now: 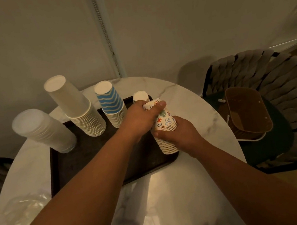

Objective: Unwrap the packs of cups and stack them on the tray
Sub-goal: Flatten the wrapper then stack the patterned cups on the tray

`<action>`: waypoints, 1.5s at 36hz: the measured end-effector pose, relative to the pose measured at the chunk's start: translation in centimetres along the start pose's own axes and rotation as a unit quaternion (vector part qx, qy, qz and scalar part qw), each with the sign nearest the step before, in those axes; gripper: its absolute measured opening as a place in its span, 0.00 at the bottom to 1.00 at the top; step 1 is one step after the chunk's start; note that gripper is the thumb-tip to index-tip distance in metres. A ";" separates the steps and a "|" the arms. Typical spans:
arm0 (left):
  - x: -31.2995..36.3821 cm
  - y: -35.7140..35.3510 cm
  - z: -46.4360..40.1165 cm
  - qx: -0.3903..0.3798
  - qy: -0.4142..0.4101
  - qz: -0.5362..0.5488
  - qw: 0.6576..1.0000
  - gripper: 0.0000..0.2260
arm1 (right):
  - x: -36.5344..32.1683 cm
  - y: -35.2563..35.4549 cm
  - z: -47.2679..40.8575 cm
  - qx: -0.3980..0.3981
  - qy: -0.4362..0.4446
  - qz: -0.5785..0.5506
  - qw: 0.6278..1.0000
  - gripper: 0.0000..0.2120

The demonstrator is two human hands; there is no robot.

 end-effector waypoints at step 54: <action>-1.0 -0.5 0.7 0.002 0.016 0.076 0.997 0.27 | -0.3 0.5 0.5 -0.019 -0.015 0.031 0.999 0.19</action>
Point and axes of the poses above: each hand's wrist, its own z-axis away from the middle knuckle, its own y-axis out of the back of the hand, x = y × z, the point moved 3 cm from there along -z, towards the middle knuckle, and after that the axes turned 4 degrees about x, right-handed, at the moved point
